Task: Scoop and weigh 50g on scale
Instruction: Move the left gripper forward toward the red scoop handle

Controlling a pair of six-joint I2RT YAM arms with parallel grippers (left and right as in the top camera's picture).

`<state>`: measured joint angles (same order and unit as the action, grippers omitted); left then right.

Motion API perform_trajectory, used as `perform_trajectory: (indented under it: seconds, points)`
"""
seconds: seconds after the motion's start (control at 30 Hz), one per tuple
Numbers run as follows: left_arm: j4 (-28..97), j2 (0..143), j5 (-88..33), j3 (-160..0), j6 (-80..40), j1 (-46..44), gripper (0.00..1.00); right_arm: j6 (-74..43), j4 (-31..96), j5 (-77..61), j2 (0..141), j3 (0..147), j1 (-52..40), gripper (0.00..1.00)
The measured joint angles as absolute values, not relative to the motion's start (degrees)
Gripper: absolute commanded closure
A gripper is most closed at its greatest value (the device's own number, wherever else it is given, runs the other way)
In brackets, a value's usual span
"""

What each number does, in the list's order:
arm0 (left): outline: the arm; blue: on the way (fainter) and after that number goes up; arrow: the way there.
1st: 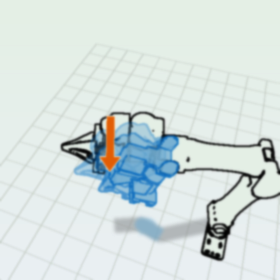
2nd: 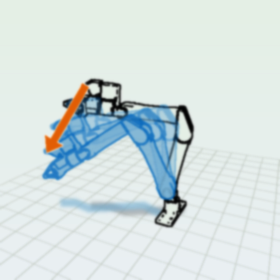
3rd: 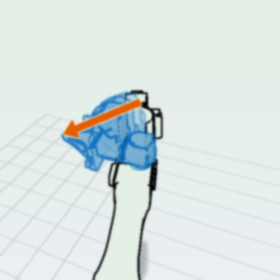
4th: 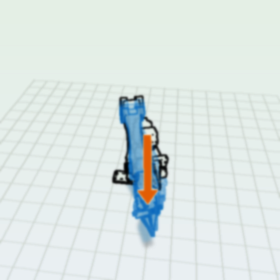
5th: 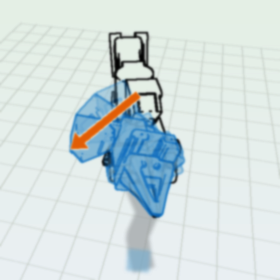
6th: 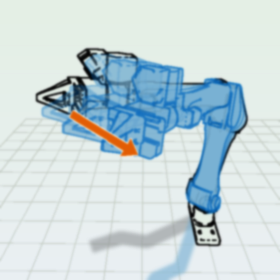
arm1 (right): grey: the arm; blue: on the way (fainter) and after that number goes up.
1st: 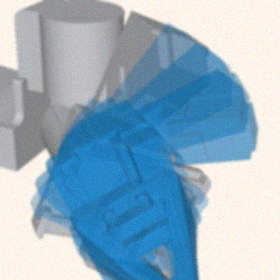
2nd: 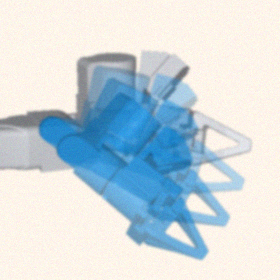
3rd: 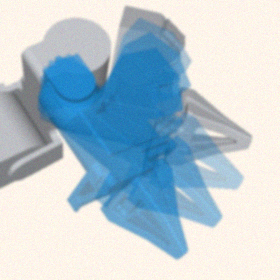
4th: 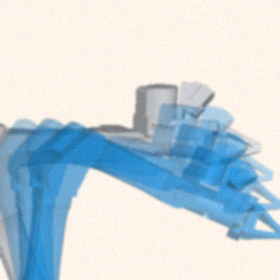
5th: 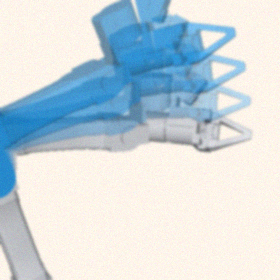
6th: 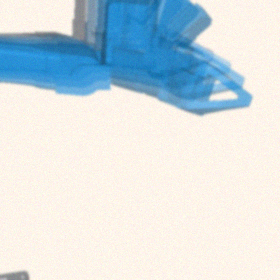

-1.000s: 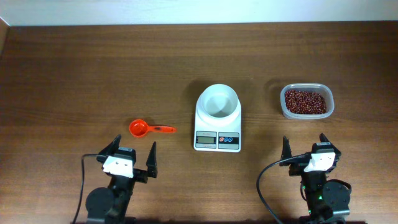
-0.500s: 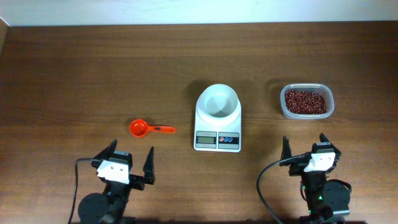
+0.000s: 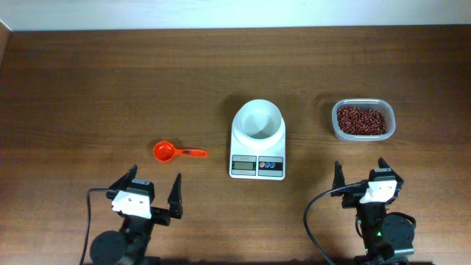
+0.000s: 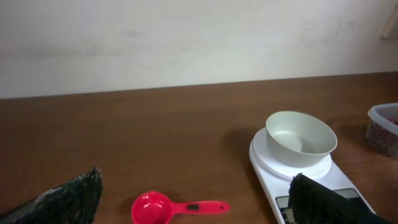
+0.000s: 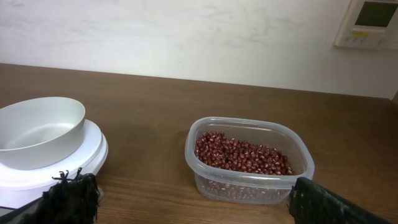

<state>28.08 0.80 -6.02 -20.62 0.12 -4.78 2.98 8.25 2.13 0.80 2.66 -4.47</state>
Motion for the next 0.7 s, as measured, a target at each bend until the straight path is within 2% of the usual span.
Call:
perform_trajectory:
  seconds: [0.2, 0.7]
  points:
    - [28.2, 2.7, -6.0, -23.2, 0.1, -4.8, 0.01, 3.0, 8.3, 2.1, 0.8, 2.7, -4.5, 0.01]
    - [29.4, 23.4, -8.7, -33.2, 0.1, -4.8, 0.01, 3.0, 8.3, 2.1, 0.8, 2.7, -4.5, 0.01]
